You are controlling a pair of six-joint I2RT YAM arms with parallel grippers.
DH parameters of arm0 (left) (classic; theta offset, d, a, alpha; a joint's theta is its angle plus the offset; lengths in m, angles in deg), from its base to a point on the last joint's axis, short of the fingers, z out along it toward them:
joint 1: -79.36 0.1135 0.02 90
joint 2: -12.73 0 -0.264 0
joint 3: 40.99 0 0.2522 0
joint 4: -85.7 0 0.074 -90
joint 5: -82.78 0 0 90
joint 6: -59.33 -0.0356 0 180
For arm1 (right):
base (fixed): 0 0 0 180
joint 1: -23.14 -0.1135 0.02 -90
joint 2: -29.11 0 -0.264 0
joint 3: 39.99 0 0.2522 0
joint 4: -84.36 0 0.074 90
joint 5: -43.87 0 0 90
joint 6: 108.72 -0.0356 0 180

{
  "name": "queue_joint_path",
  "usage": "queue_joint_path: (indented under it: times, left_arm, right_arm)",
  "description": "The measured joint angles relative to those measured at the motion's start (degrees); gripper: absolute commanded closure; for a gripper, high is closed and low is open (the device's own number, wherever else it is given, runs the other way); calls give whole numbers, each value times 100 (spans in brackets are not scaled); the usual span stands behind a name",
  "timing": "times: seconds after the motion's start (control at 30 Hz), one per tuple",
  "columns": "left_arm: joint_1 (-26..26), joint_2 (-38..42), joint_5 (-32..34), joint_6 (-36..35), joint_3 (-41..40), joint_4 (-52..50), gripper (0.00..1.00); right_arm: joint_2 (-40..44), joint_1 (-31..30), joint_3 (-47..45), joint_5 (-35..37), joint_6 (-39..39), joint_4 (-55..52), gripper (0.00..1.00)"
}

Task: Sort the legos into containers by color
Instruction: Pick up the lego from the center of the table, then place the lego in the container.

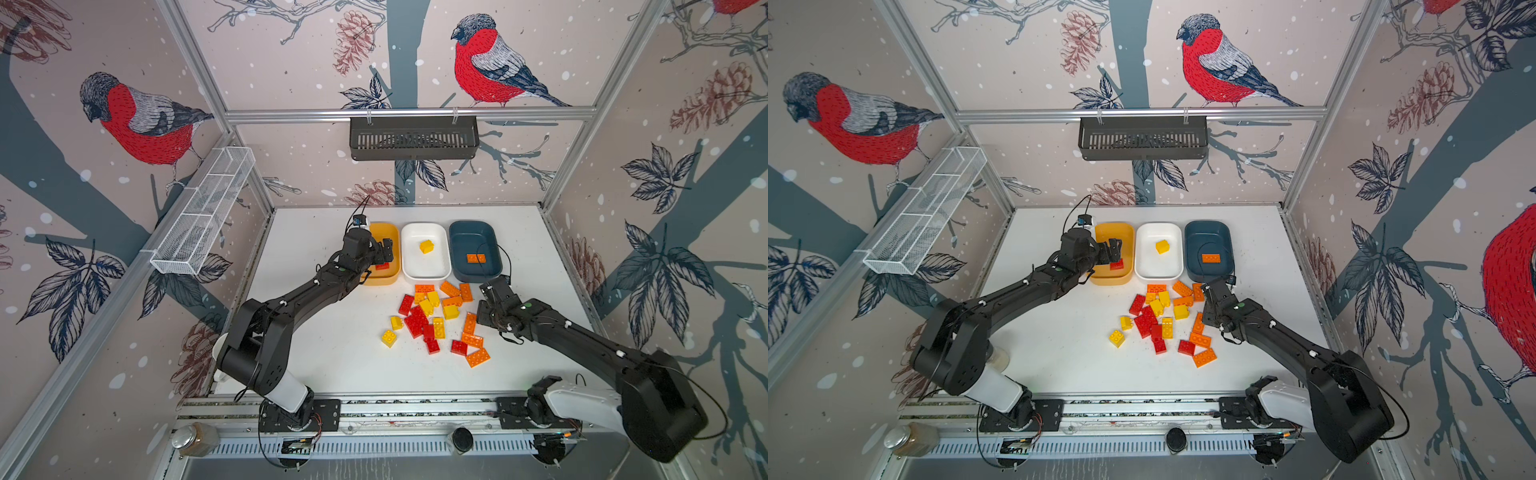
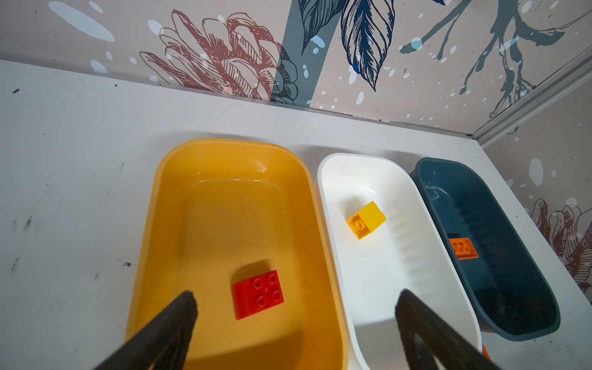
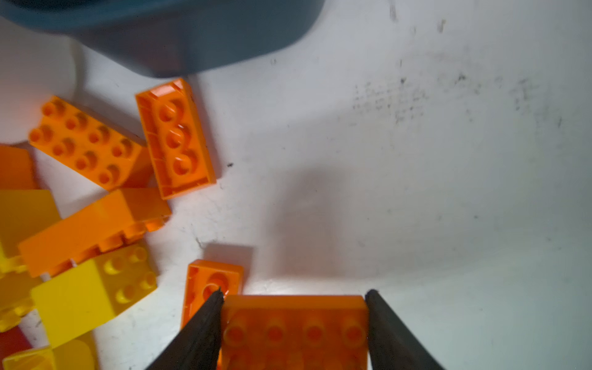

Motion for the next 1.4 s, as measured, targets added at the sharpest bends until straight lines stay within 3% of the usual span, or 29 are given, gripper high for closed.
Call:
queue_joint_path:
  times: [0.33,0.57,0.83,0.97,1.23,1.4]
  left_arm:
    - [0,247,127,0,-70,-105,3]
    - [0,385,166,116,-122,-170,3]
    - [0,754,313,122,-411,-258,3]
    - [0,826,361,120,-448,-293,3]
    - [0,833,444,120,-459,-380,3]
    - [0,780,442,122,-450,-385,3]
  right_arm:
    - [-420,85,758,33,671,981,44]
    - [-1897,280,1849,-260,1342,1764,44]
    - [-3405,660,3073,-374,1792,1862,44]
    - [-3775,743,3373,-328,1867,1847,38]
    - [-3845,728,3585,-271,1871,1731,18]
    - [-3477,616,3473,-212,1897,1644,15]
